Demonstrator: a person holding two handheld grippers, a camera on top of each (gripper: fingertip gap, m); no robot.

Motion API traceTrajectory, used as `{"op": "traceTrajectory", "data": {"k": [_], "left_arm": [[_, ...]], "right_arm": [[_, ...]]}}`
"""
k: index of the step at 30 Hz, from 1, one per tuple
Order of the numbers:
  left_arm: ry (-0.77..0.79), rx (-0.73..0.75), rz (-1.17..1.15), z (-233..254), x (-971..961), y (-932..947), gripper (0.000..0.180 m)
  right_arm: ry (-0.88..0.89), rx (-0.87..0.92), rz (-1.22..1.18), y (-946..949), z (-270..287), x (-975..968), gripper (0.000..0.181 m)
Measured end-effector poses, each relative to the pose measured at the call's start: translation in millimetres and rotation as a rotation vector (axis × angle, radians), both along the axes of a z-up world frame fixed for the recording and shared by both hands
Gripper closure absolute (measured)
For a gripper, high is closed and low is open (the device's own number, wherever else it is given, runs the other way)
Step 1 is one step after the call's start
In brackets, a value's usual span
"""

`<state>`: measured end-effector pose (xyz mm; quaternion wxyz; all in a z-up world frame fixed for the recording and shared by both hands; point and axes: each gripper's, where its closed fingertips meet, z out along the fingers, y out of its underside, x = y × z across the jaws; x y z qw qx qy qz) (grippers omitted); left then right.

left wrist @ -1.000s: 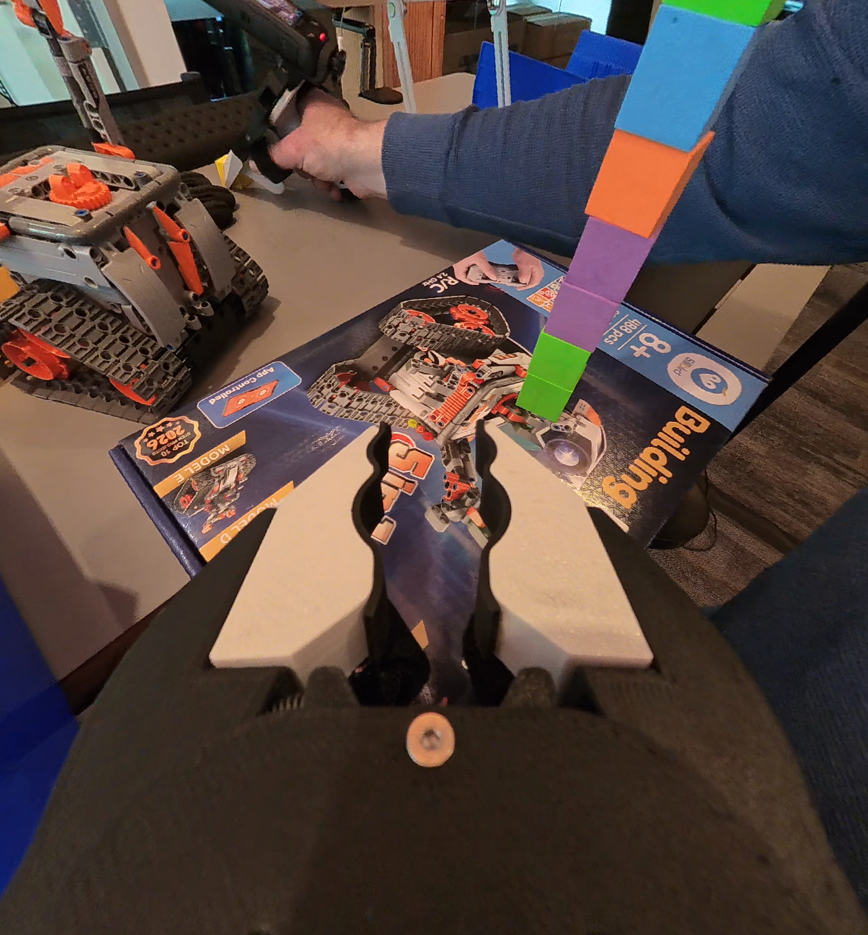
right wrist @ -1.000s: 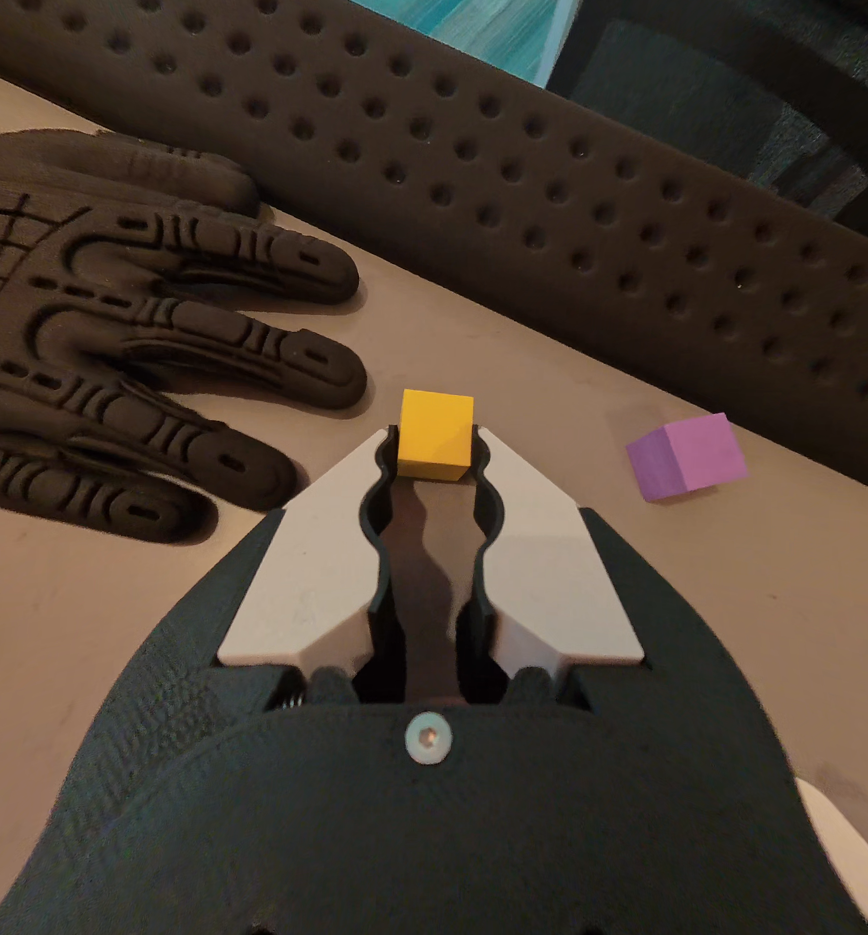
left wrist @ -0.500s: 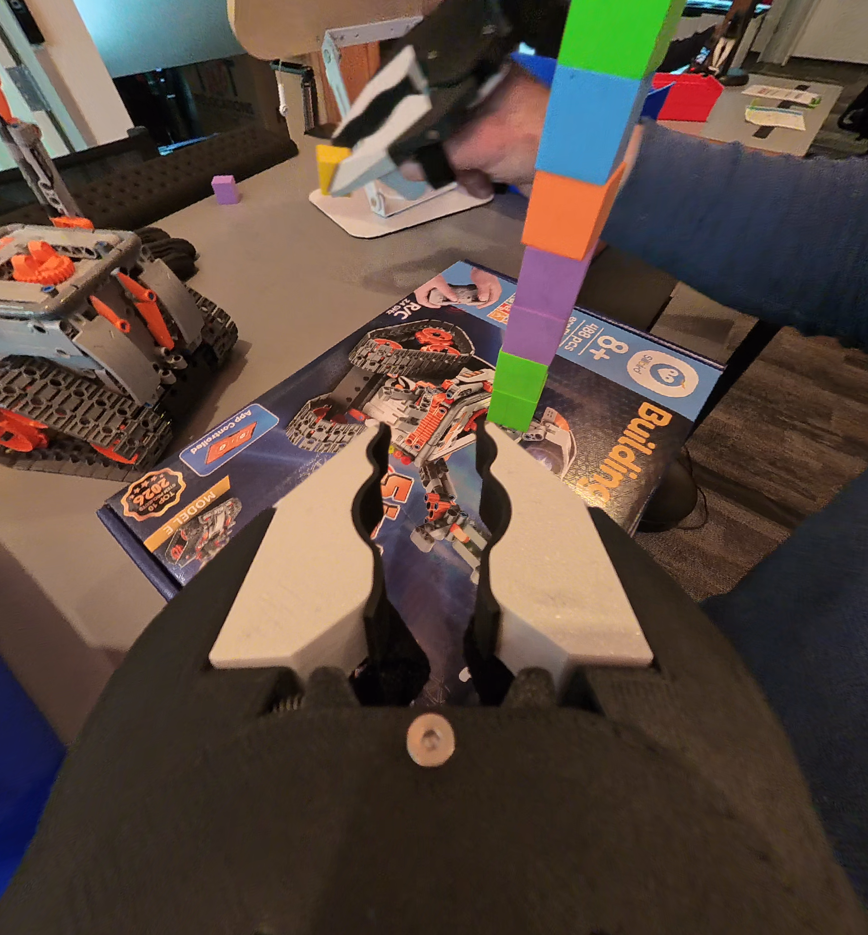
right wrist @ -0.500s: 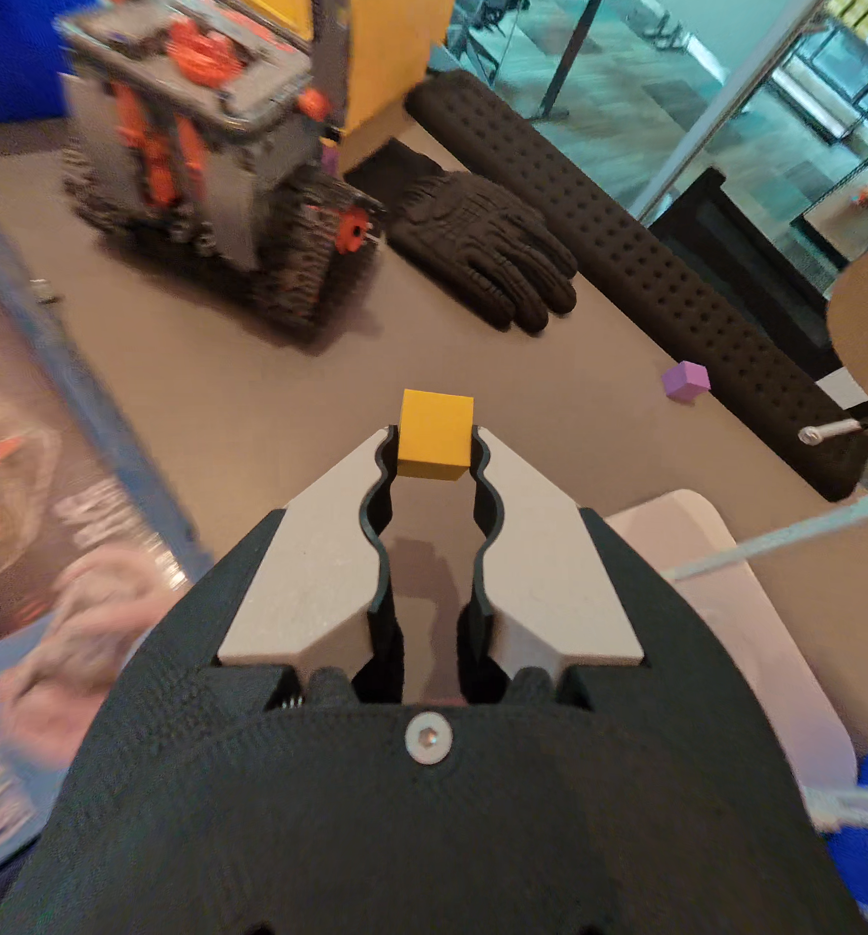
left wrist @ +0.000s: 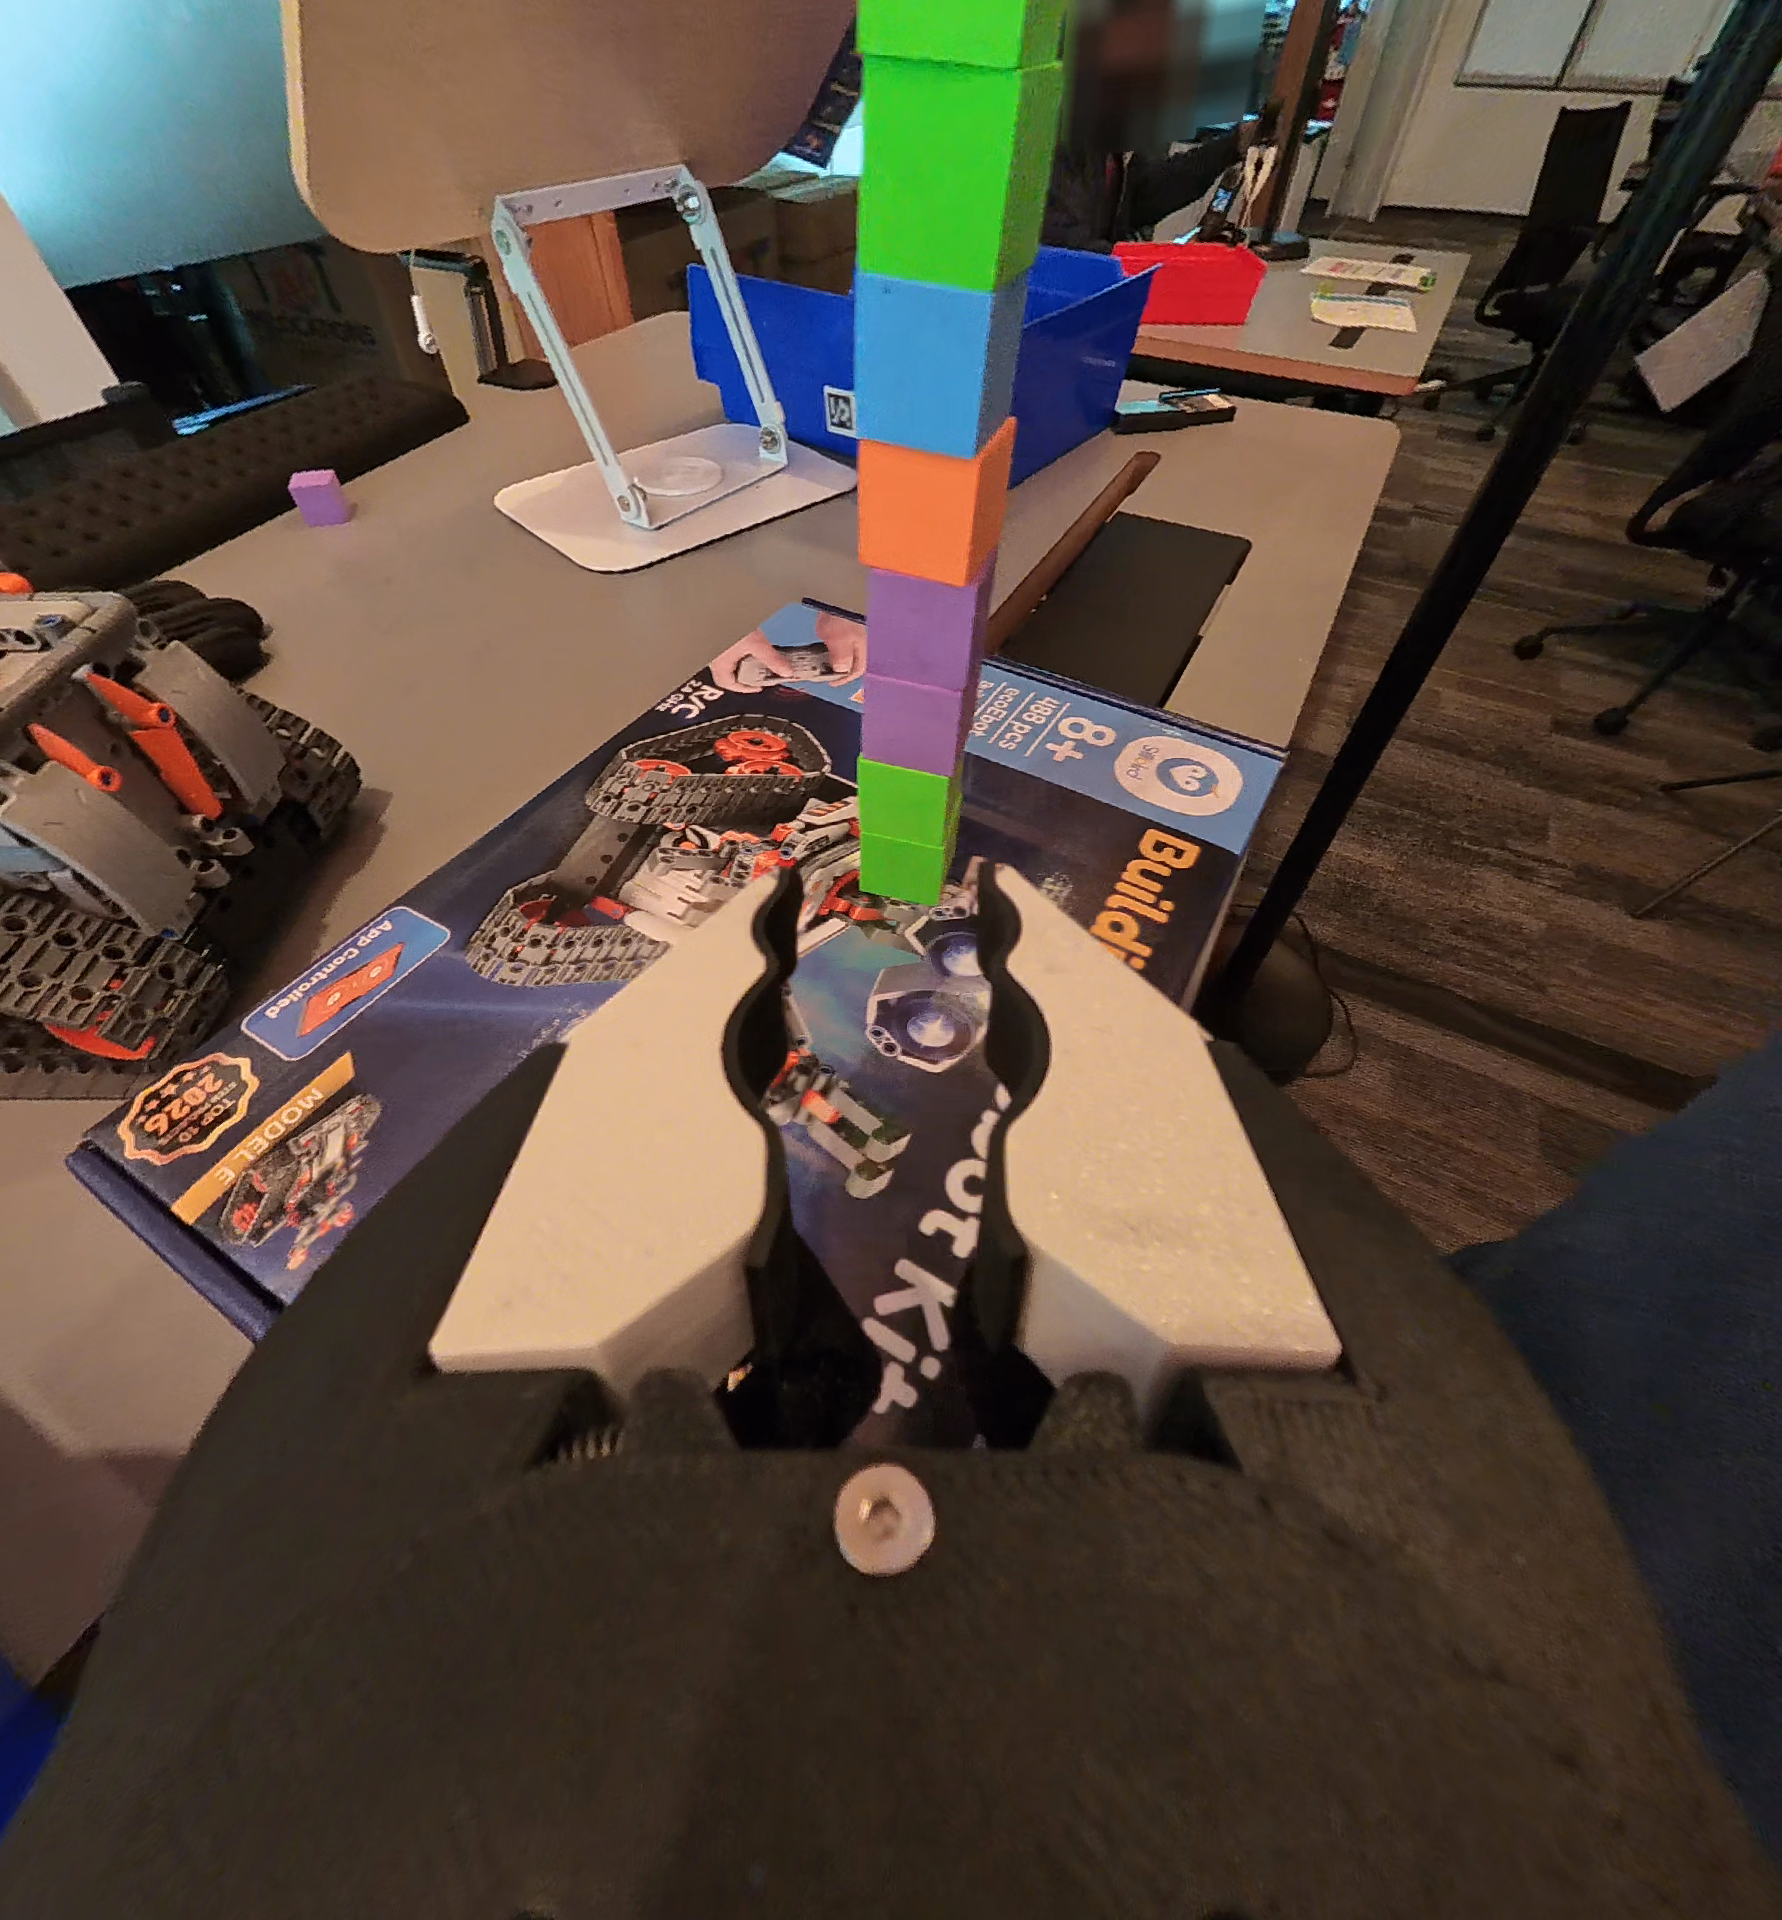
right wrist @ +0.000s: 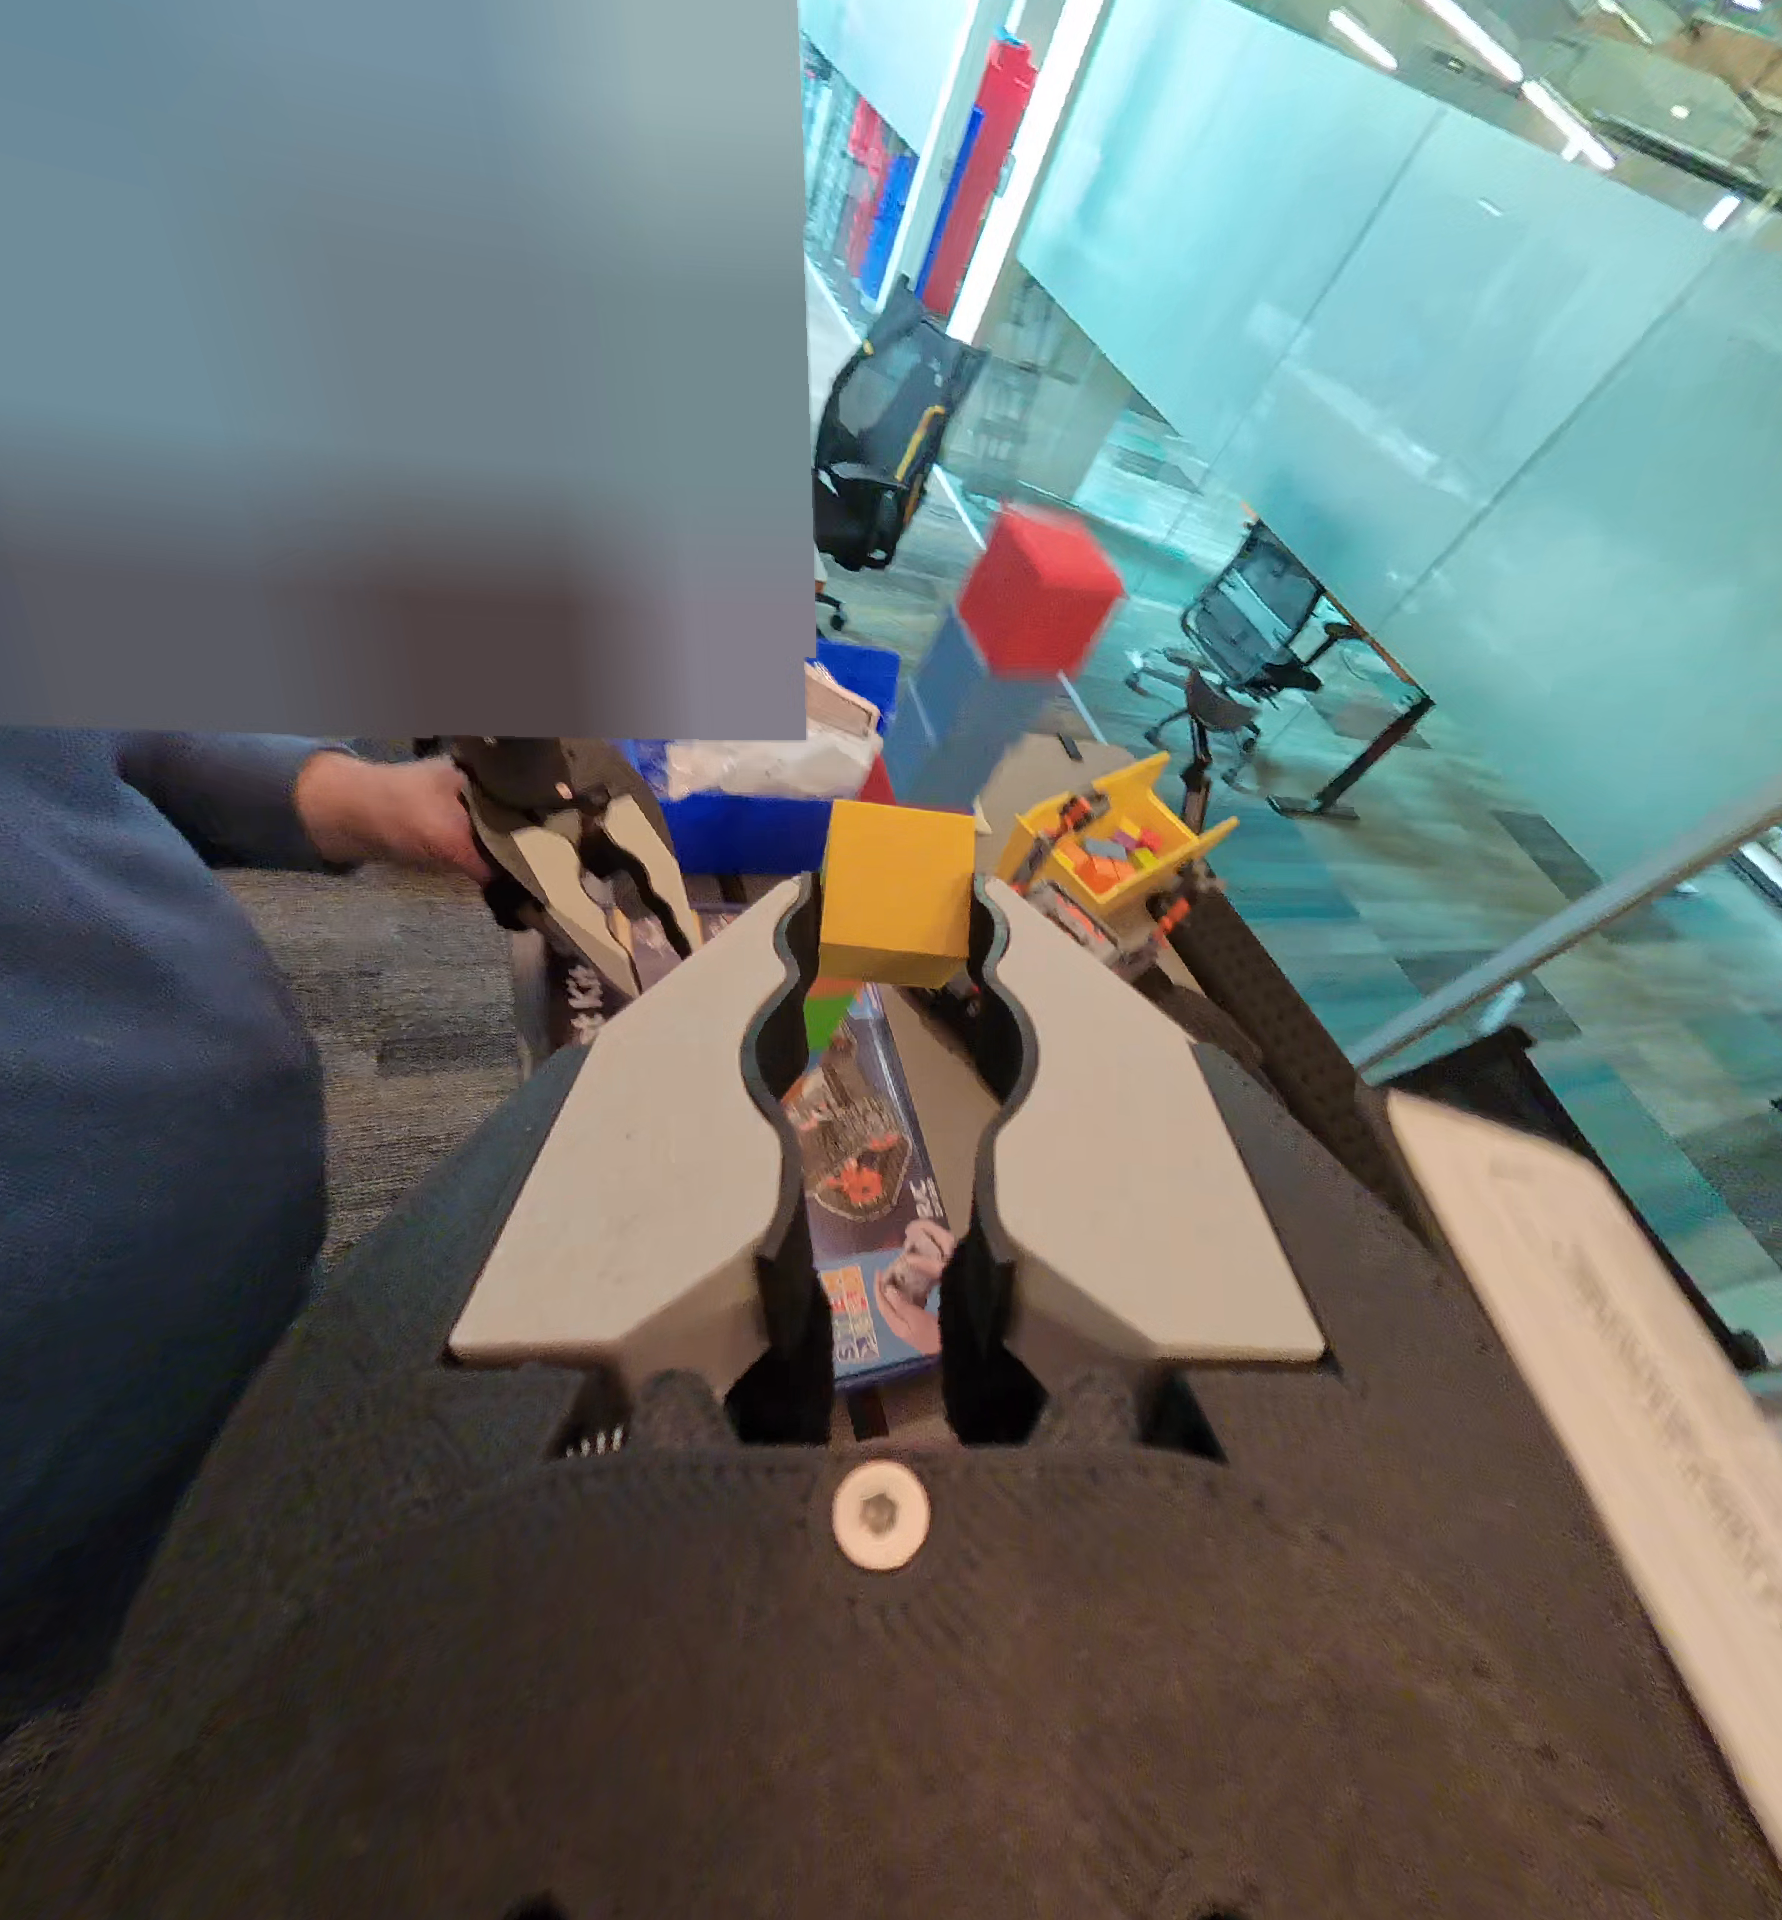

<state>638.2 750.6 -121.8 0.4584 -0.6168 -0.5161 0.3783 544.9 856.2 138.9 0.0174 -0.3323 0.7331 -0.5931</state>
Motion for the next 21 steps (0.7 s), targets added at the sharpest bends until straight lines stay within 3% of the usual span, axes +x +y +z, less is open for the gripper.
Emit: {"op": "traceTrajectory", "data": {"k": [3,8,21], "left_arm": [[0.014,0.001,-0.017,3,4,6,0.148],[0.039,0.019,-0.029,7,12,12,0.147],[0.055,0.023,-0.012,12,23,11,0.147]], "right_arm": [[0.026,0.009,0.043,-2,46,27,0.154],[0.131,0.152,0.083,-31,74,38,0.154],[0.091,0.382,0.182,-84,57,27,0.154]]}}
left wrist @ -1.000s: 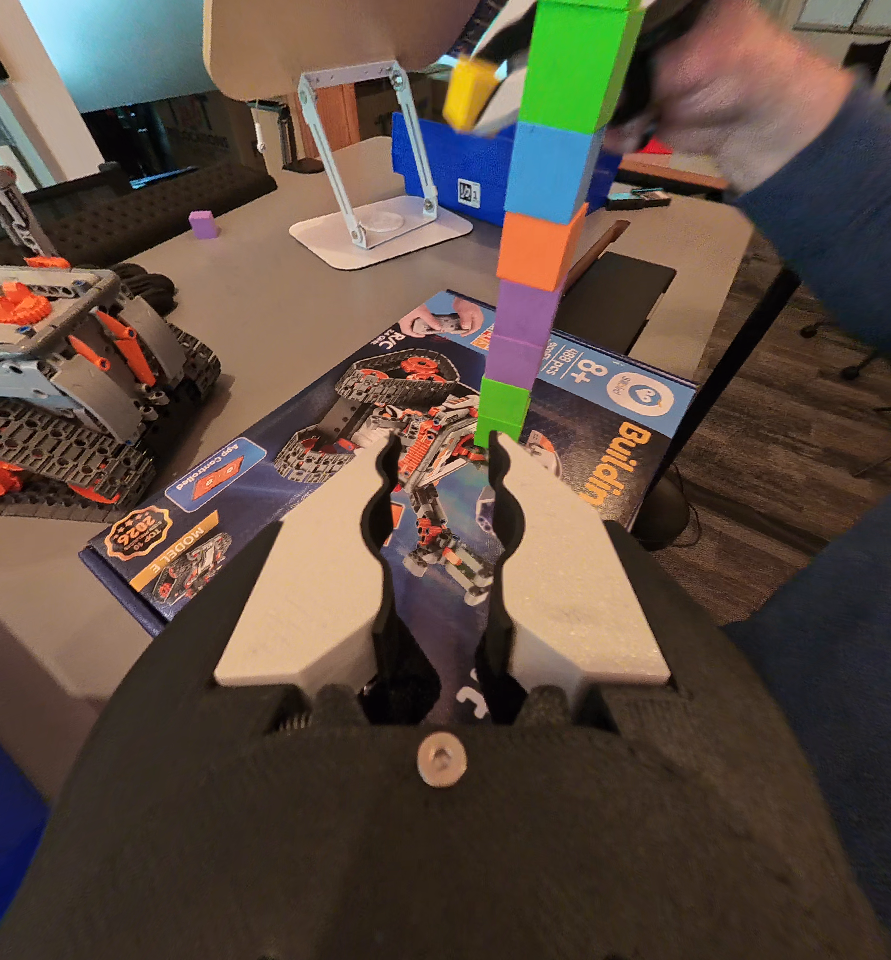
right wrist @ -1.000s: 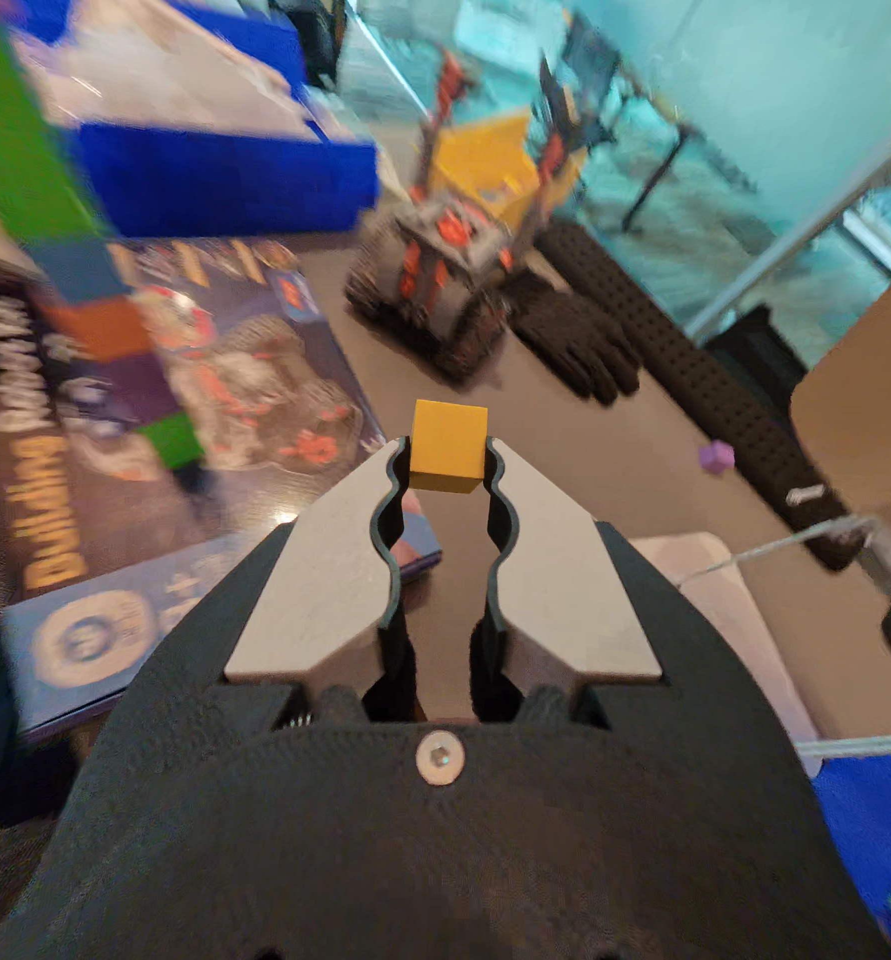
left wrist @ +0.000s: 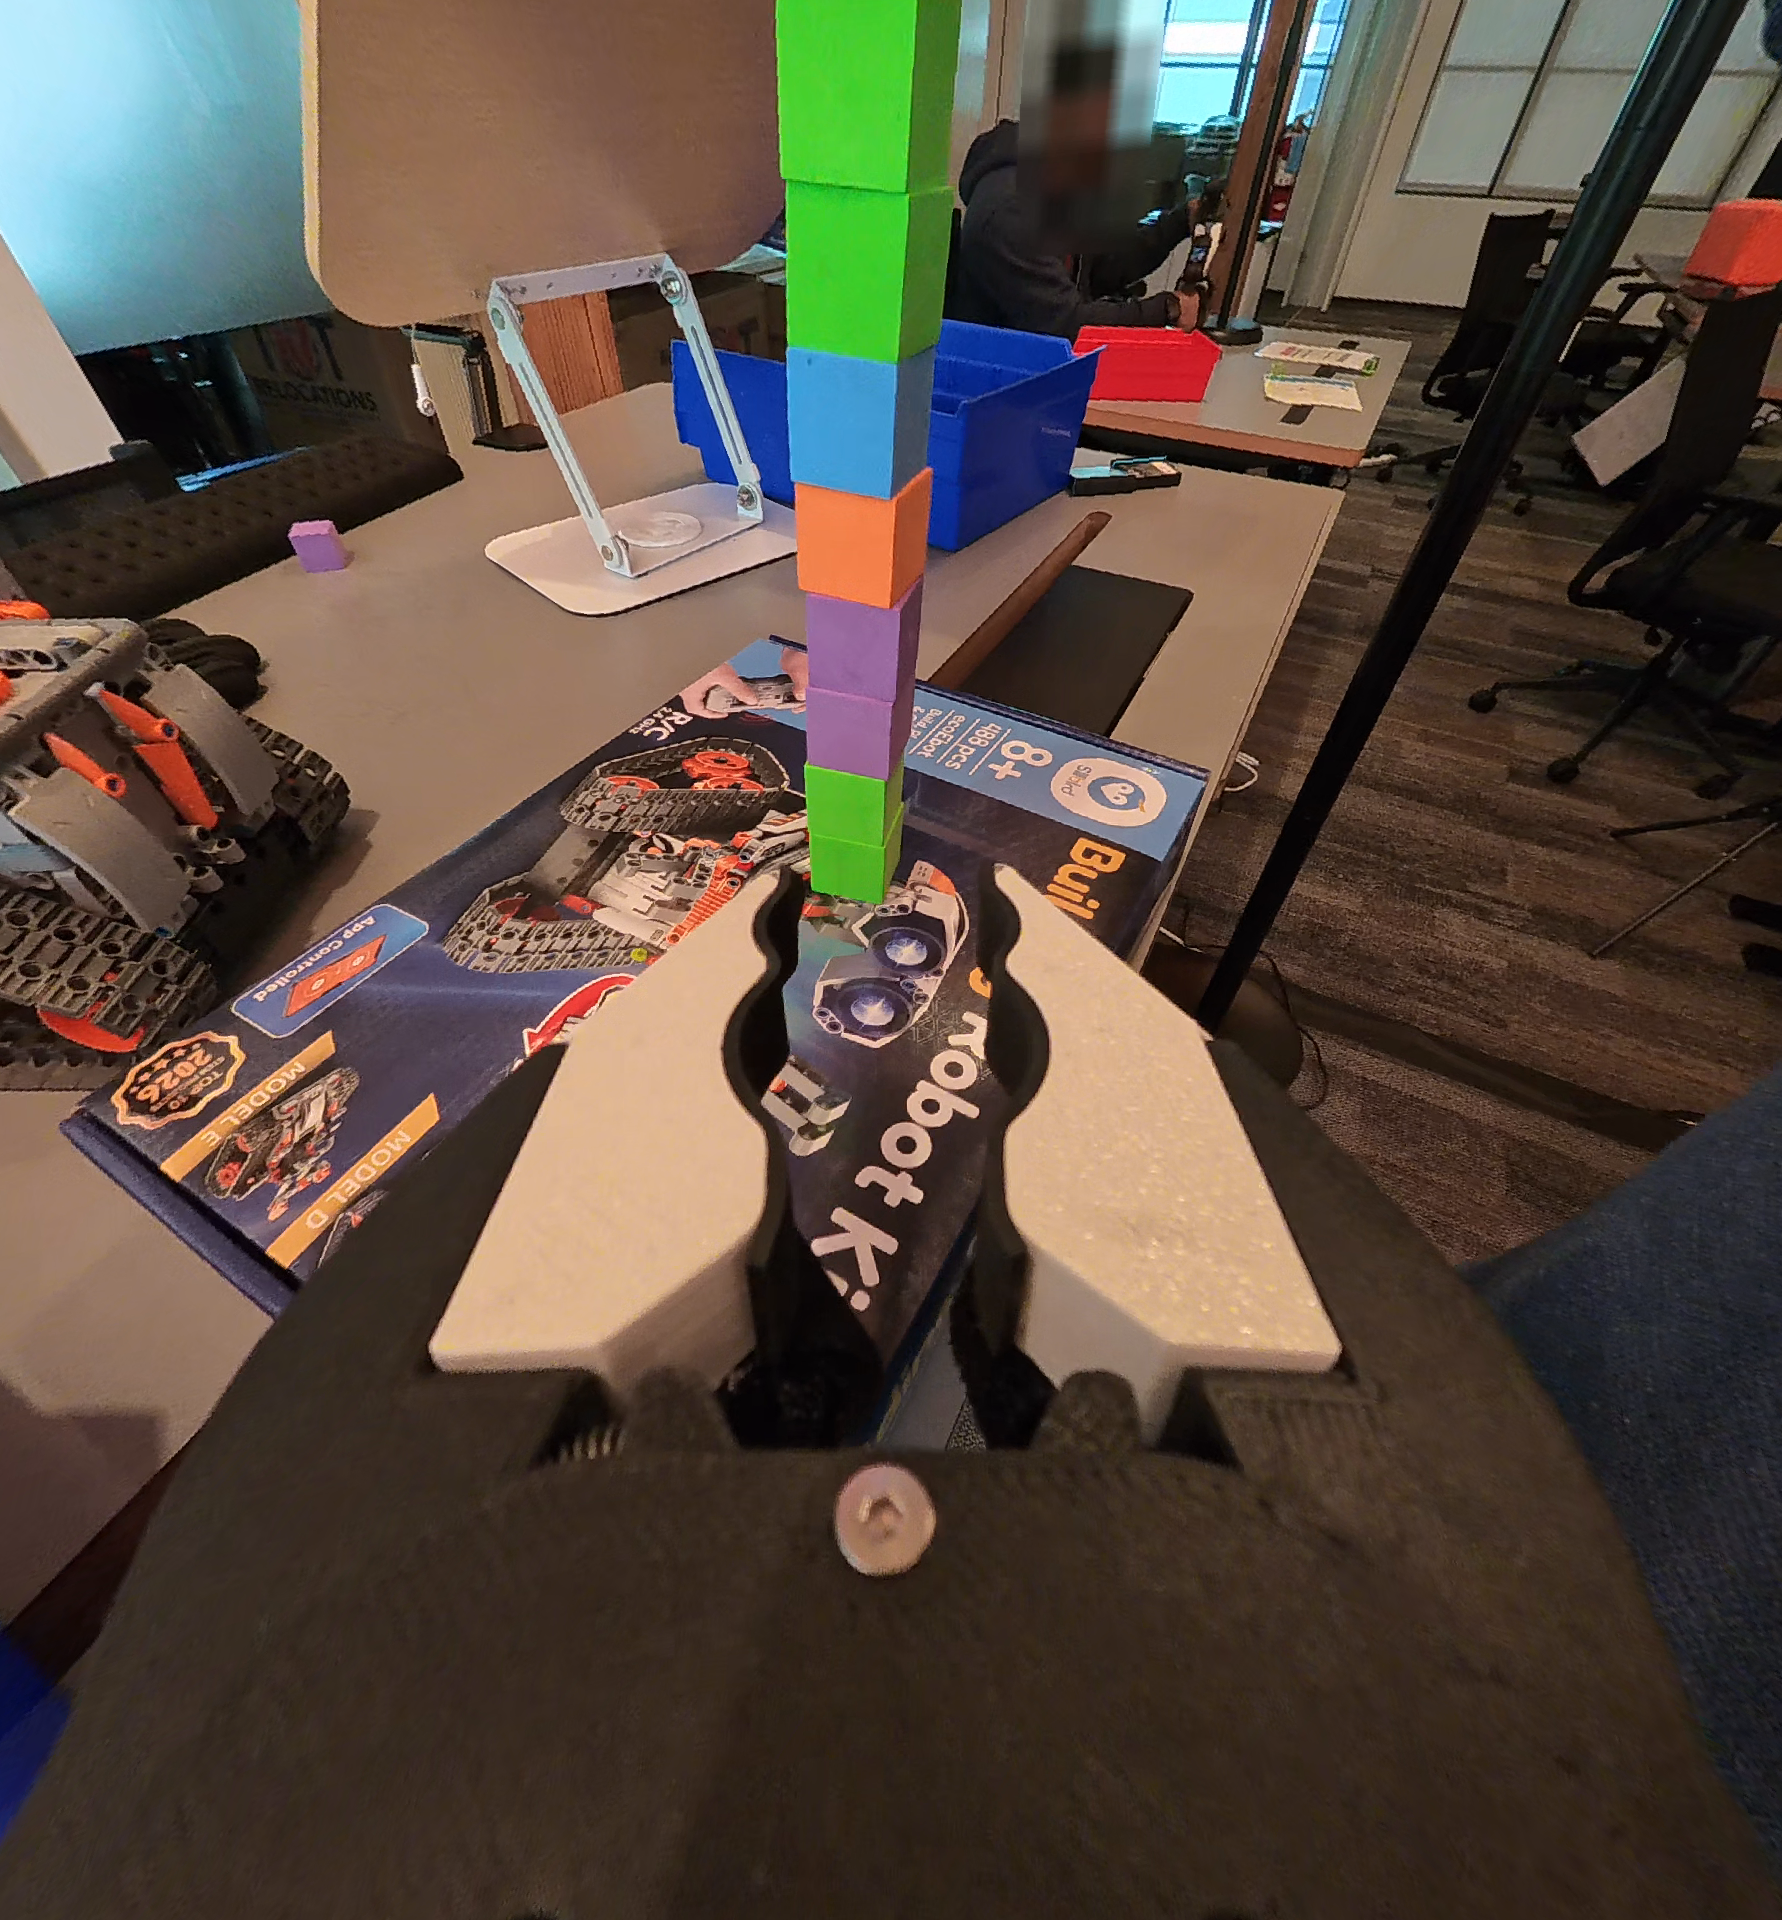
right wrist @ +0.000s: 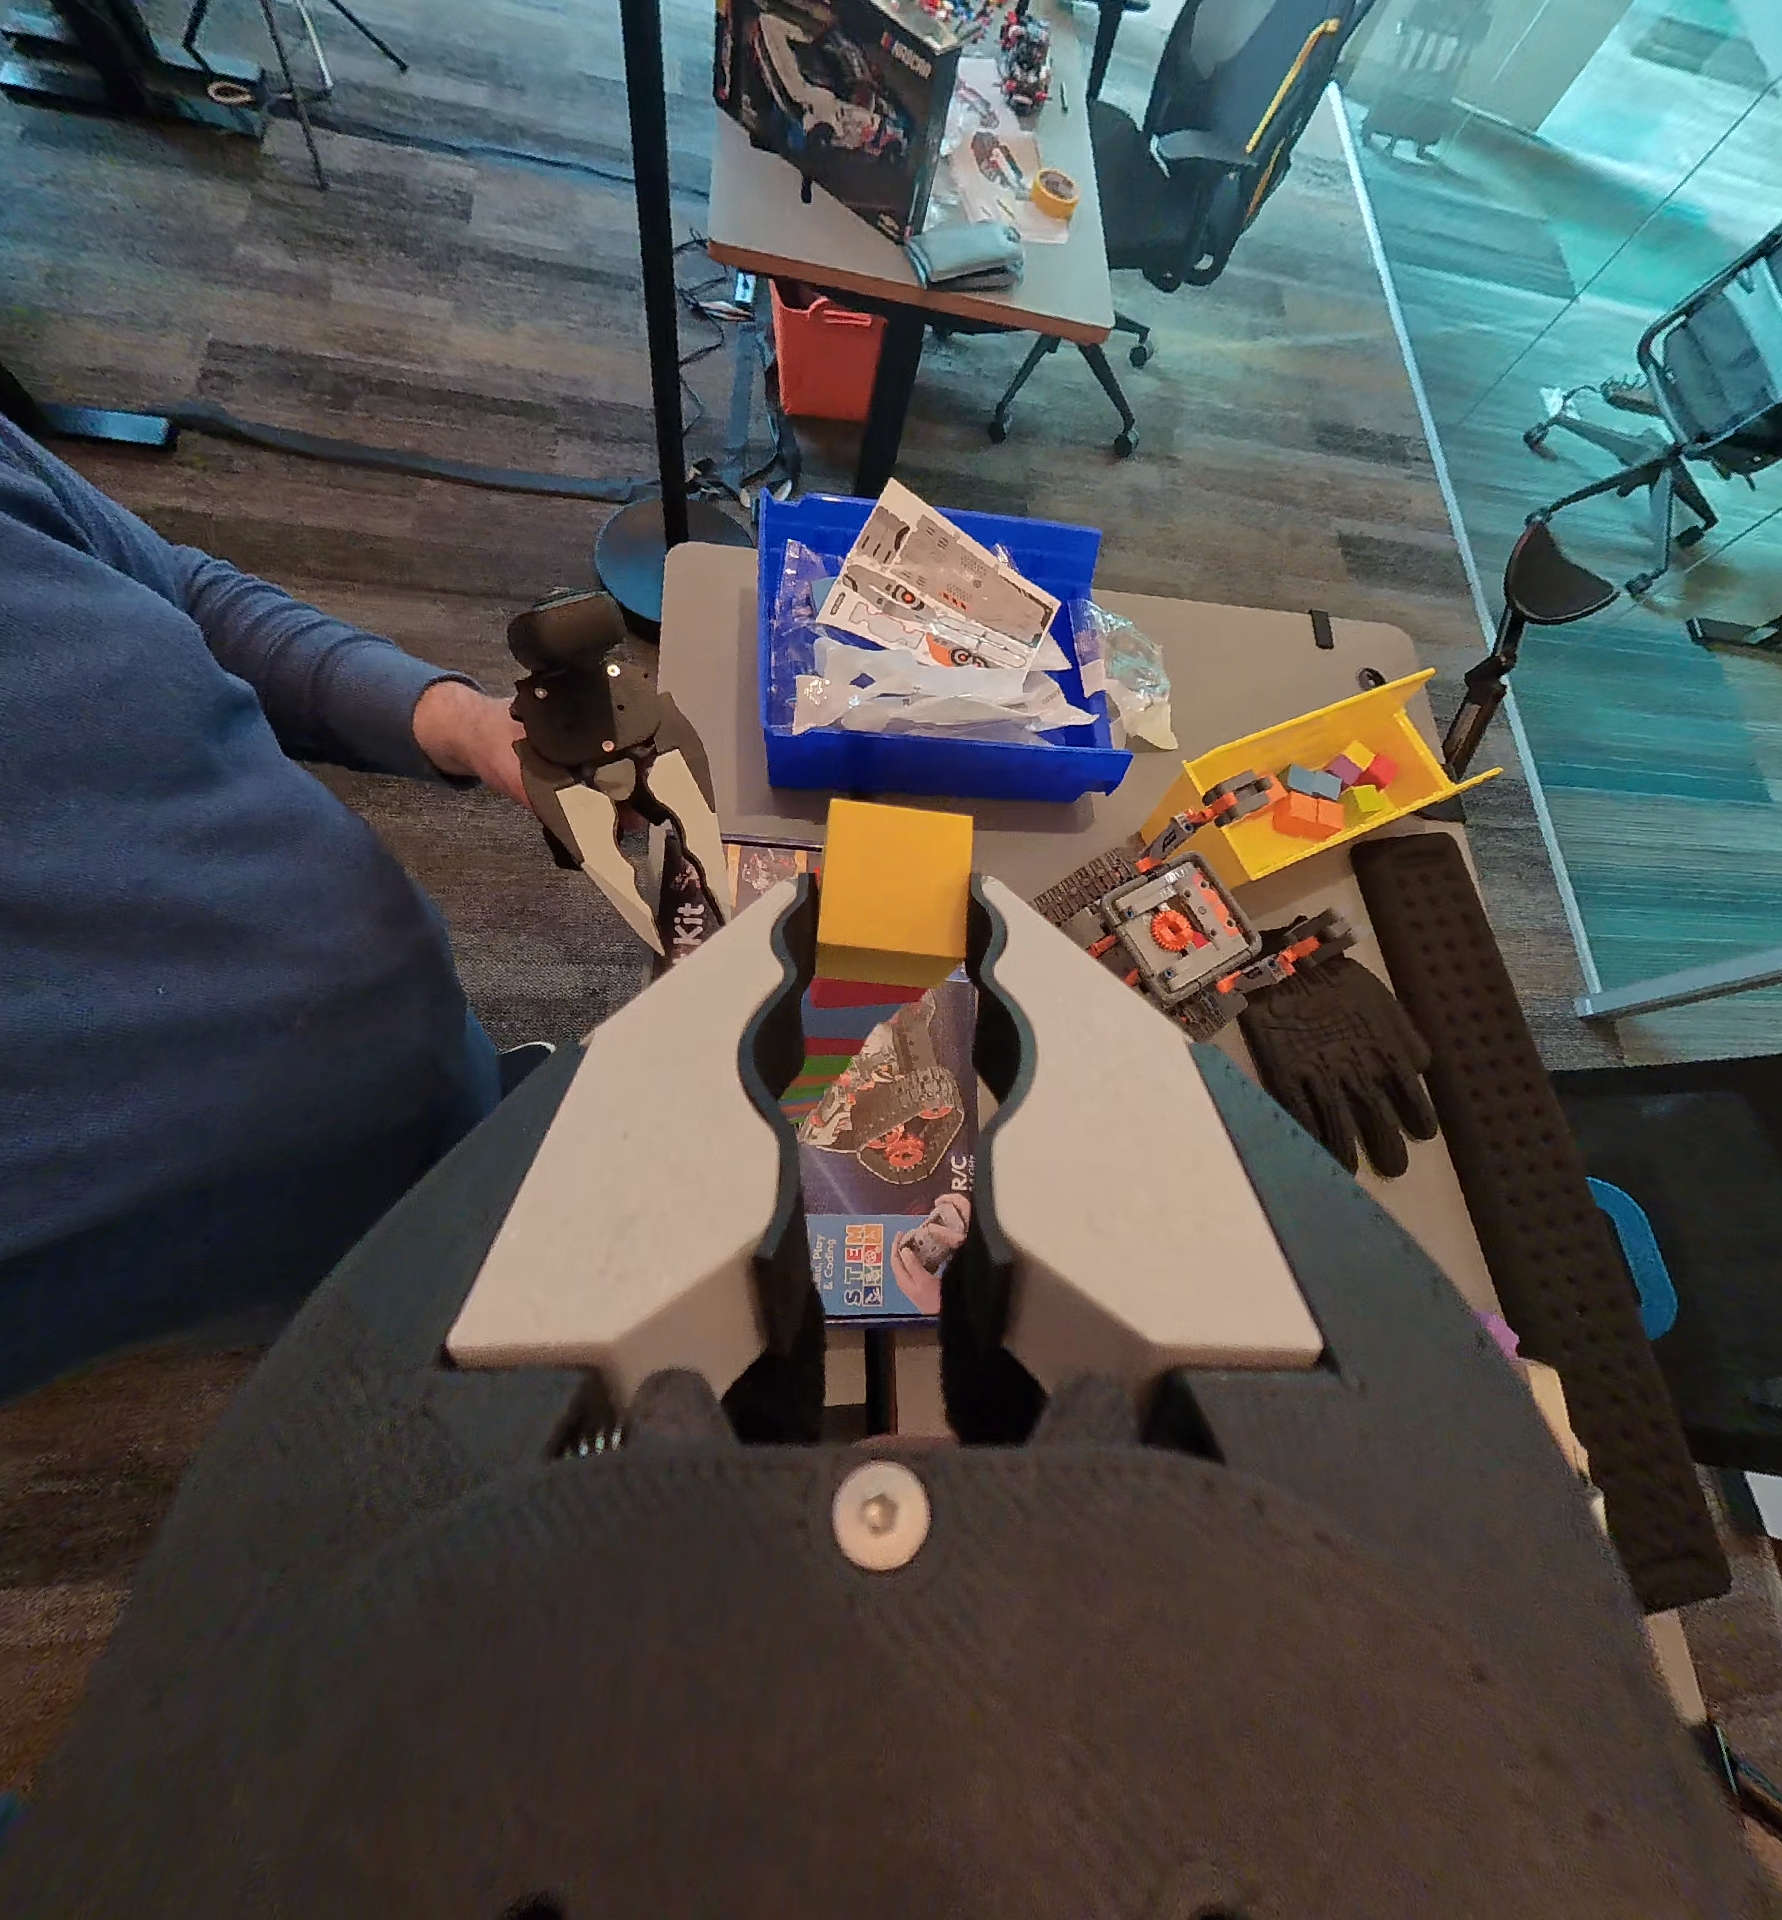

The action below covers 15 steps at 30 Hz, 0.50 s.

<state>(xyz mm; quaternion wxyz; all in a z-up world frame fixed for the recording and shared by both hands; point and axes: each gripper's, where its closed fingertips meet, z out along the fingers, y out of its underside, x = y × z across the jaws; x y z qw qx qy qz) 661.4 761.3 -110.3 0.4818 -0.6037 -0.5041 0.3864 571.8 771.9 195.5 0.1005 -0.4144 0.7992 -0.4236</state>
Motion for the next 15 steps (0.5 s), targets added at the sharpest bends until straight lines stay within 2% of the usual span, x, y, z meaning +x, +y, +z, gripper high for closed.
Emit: {"op": "traceTrajectory", "data": {"k": [15], "left_arm": [[-0.001,0.002,0.007,-0.7,-2.6,-0.6,0.147]], "right_arm": [[0.016,0.047,0.085,-3.0,-9.4,1.1,0.154]]}}
